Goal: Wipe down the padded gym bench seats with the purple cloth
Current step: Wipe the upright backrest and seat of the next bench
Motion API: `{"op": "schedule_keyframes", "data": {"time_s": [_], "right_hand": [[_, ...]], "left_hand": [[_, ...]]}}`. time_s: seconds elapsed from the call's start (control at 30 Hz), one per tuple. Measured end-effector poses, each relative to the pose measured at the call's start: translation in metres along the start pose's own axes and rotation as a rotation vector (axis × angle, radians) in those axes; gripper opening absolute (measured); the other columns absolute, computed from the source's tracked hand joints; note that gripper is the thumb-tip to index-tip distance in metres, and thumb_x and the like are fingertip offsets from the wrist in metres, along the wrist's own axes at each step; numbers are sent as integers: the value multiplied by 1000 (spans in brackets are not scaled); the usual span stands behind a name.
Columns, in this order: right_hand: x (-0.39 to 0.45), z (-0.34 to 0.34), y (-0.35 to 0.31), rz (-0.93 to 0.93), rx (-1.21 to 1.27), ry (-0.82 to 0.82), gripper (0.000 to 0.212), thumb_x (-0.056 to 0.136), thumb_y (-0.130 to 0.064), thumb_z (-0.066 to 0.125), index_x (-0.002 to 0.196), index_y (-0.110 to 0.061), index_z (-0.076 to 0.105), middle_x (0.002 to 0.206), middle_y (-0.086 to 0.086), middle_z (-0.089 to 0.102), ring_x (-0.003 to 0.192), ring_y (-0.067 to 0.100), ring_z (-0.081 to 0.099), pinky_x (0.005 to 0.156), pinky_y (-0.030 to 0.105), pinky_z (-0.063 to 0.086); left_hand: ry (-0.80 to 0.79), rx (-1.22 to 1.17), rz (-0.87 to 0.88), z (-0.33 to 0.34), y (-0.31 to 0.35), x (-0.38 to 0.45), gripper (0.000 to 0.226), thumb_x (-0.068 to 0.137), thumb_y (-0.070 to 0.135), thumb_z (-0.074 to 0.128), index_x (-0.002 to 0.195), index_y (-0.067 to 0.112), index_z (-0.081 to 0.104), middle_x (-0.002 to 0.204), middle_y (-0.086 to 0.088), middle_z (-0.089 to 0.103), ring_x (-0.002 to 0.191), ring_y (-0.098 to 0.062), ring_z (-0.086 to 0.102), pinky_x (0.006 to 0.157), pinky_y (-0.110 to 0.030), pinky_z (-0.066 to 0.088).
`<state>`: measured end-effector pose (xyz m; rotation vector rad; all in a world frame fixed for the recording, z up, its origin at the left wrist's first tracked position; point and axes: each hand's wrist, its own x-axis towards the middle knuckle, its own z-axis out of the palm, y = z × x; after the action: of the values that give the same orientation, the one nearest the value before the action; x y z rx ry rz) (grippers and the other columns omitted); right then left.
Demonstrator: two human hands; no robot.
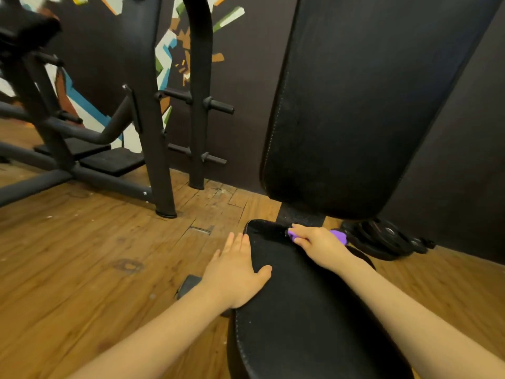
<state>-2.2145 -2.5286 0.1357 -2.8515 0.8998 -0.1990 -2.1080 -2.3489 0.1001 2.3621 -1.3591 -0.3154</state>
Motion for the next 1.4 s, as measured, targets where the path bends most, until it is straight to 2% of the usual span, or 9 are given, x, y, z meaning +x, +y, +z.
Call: {"op": "schedule_keyframes", "data": {"time_s": [0.13,0.33,0.53,0.7,0.8,0.87,1.1,1.3,1.4], "right_hand": [[36,14,-51,-61,10,-31,39,99,-27,43,137,-19,47,140,0,49,125,17,48,104,32,38],[21,12,-62,-108,64,-41,39,98,-24,46,137,-21,47,145,-6,42,133,12,38,111,30,28],[-29,15,-60,-276,82,-71,38,99,-17,43,136,-24,46,147,-12,36,134,1,32,100,6,17],[-21,11,-64,-256,119,-94,38,97,-19,47,135,-24,48,146,-9,39,134,5,35,109,20,24],[-22,11,-59,-272,103,-103,39,97,-18,48,136,-24,47,146,-9,39,134,6,36,110,23,26],[-27,7,-48,-237,101,-105,39,97,-18,48,135,-24,48,146,-10,39,134,5,35,110,23,25],[-78,-15,58,98,127,27,34,95,-15,52,128,-22,56,138,-12,47,131,5,40,106,16,23],[-70,-7,57,174,79,63,36,97,-20,49,132,-24,53,139,-11,47,128,8,44,105,23,32],[-51,-4,45,256,12,102,31,98,-24,45,128,-23,57,127,1,60,112,16,56,87,24,42]], "left_hand": [[-11,-9,-5,-1,0,-1,84,95,58,35,153,13,-5,161,-1,-6,147,-17,-10,120,-41,7],[39,-72,-77,2,0,-2,88,93,63,34,153,12,-4,162,-3,-3,148,-20,-7,120,-43,14],[56,-105,-59,5,-2,-3,92,90,68,34,153,13,-3,161,-2,-5,147,-19,-8,119,-41,11],[29,-152,-23,2,-1,-5,97,87,71,40,153,15,-4,161,-1,-4,147,-18,-9,118,-40,10],[18,-149,-7,1,-1,-6,99,86,71,42,153,14,-4,161,-1,-4,147,-17,-9,119,-40,12],[12,-125,-12,0,-1,-6,101,85,71,43,153,13,-4,162,-2,-4,147,-18,-9,120,-40,13],[22,-126,-6,2,-1,-4,101,85,69,48,154,15,-4,162,-2,-4,148,-19,-7,120,-40,15],[28,-119,1,4,-3,-2,101,85,69,48,154,14,-3,162,-2,-3,147,-19,-8,119,-41,15],[36,-134,6,6,-4,0,101,85,68,49,154,15,-3,162,-1,-3,147,-18,-9,119,-41,15]]}}
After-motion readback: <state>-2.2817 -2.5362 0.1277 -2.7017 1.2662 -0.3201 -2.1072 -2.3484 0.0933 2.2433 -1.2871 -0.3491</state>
